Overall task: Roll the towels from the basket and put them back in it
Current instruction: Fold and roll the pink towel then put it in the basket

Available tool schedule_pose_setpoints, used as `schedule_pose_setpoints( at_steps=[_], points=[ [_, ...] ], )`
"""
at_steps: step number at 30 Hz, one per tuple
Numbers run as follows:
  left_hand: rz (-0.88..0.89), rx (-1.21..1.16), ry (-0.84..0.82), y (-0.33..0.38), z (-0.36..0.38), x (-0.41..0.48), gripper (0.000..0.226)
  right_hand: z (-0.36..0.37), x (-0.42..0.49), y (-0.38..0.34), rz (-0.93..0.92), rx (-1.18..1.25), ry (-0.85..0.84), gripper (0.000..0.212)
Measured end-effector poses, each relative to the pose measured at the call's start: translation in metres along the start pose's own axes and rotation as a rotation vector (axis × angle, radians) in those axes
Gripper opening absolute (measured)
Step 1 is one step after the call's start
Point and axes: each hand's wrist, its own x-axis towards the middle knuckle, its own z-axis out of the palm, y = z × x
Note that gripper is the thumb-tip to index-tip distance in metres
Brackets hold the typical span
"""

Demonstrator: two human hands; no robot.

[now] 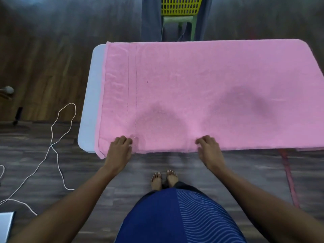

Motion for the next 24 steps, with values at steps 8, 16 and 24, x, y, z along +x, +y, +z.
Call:
schedule_pose_setpoints(
  at_steps=[8,16,24],
  points=[
    [-0.176,-0.016,-0.074,-0.021,0.006,0.003,0.037,-0.01,0.011,0.042,0.093,-0.054,-0.084,0.036],
    [-0.166,0.018,-0.089,-0.031,0.004,0.006,0.028,-0.004,-0.005,0.044,0.124,-0.042,-0.098,0.02],
    [-0.186,0.038,-0.145,-0.034,0.0,0.0,0.021,0.008,-0.028,0.039,0.176,0.022,-0.121,0.018]
  ],
)
